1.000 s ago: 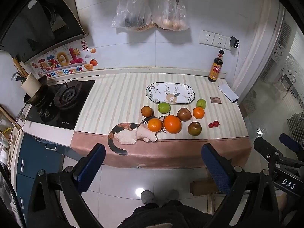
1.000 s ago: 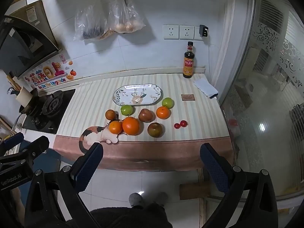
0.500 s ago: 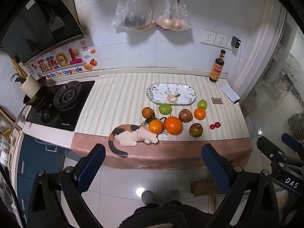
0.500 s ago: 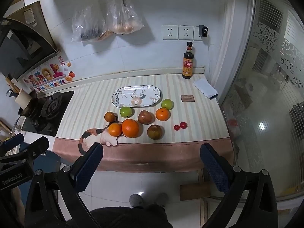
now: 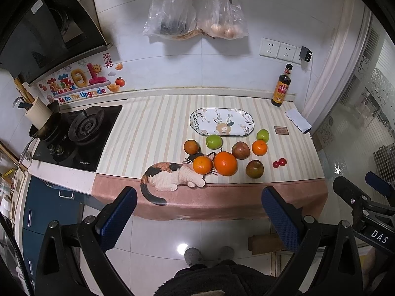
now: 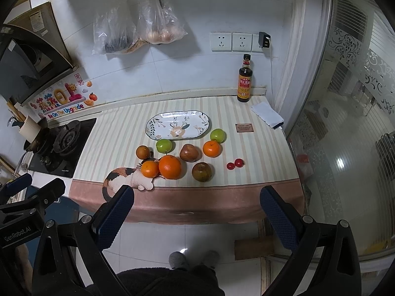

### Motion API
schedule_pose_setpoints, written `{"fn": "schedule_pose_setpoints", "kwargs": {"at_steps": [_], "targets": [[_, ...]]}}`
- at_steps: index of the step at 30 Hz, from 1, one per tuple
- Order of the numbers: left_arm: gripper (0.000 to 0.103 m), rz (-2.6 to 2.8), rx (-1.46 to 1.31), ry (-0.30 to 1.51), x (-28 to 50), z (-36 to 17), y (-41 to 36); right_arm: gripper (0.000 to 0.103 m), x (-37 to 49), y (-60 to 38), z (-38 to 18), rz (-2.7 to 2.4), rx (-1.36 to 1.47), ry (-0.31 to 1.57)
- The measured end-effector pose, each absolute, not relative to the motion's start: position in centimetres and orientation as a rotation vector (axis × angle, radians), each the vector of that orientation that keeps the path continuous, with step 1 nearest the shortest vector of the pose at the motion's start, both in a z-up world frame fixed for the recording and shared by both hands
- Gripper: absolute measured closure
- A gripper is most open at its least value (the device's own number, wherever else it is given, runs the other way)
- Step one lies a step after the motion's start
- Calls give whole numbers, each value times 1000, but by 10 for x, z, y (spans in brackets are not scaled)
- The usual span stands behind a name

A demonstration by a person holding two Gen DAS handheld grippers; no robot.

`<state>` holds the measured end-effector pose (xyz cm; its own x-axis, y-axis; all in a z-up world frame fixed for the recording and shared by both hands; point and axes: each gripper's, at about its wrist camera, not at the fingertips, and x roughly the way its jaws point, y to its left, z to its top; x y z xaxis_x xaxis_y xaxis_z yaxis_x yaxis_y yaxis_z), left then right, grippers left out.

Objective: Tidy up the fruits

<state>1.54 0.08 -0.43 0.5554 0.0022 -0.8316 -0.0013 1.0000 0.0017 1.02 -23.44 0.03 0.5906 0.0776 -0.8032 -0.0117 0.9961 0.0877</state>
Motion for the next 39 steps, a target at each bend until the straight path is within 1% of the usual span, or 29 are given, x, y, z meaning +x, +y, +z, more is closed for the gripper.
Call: {"fn": "schedule_pose_setpoints", "kwargs": {"at_steps": [27,39], "targets": [[0,-5,8,968,20,1,-4,0,13,-231,0,46,74,937],[0,-6,4,960,15,2,-2,0,0,-231,6,43,79,924]]}}
